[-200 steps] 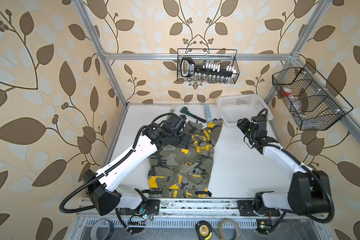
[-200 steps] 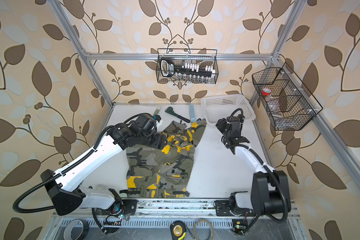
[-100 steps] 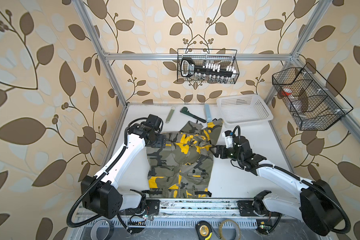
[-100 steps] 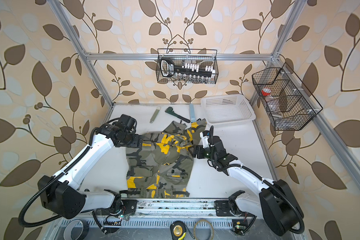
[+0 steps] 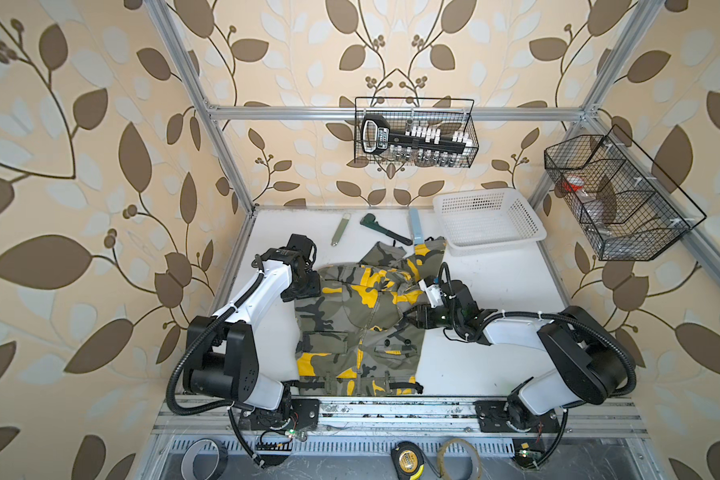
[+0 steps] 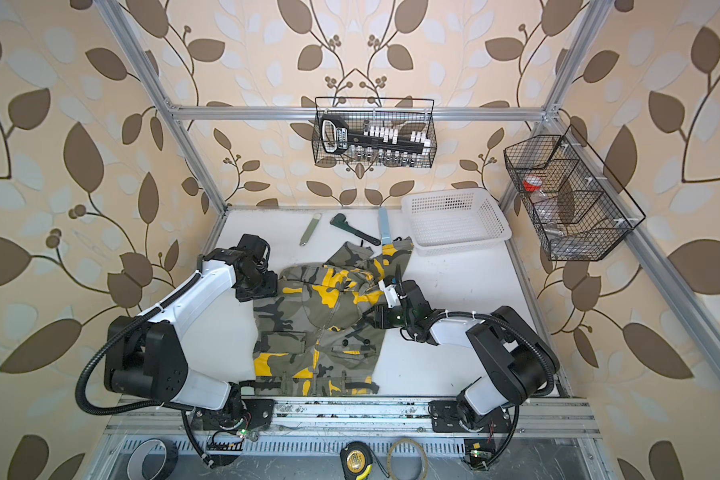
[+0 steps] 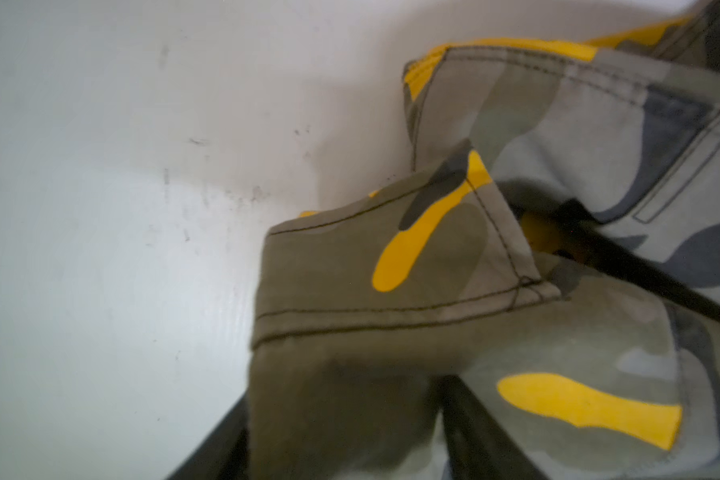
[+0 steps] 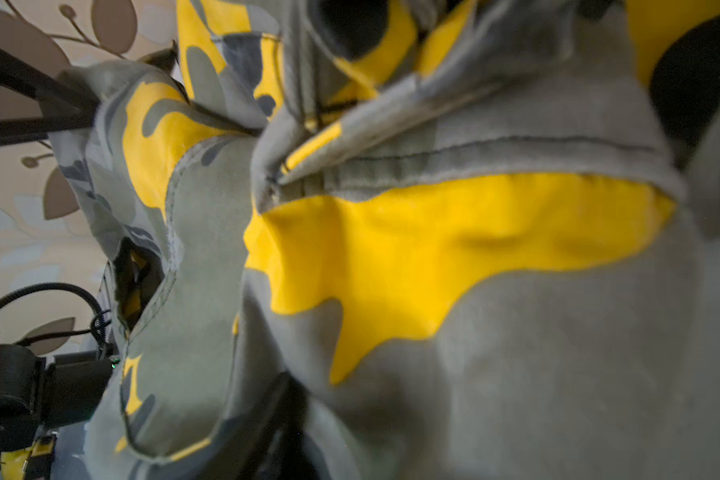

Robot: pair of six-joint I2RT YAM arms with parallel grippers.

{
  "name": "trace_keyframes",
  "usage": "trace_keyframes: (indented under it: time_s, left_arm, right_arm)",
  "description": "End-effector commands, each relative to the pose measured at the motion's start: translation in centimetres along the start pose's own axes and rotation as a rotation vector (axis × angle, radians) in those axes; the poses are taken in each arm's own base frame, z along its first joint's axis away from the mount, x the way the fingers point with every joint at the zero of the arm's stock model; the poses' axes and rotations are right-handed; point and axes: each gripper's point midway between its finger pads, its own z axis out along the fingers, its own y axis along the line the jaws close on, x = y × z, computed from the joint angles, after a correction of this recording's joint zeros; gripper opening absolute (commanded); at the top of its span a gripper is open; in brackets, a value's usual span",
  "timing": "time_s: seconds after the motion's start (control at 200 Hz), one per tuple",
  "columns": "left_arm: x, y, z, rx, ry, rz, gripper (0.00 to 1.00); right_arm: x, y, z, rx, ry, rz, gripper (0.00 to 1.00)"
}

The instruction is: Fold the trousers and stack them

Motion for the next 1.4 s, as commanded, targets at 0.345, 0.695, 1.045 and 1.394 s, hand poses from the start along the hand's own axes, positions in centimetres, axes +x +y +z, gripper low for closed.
trace_keyframes:
  time_s: [0.345, 0.695, 1.045, 1.394]
  left_arm:
    - [-4.5, -3.1, -12.8, 0.193, -0.233, 0.012, 0.0]
    - [-10.0, 2.5, -27.3, -0.073, -0.681, -0.099, 0.0]
    - [-8.4, 0.8, -28.4, 0.088, -0.696, -0.155, 0.0]
    - [-2.9, -6.9, -14.7, 0.251, -0.364, -0.1, 0.0]
  right_arm:
    - [-10.8, 8.1, -7.7, 0.006, -0.235, -0.317, 0.03]
    - [-21.0, 17.0, -17.4, -0.012, -0.53, -0.52, 0.0]
    - [-21.4, 17.0, -20.6, 0.032, -0.522, -0.54, 0.01]
    - [-12.2, 4.3, -14.8, 0.174, -0.251, -0.349, 0.03]
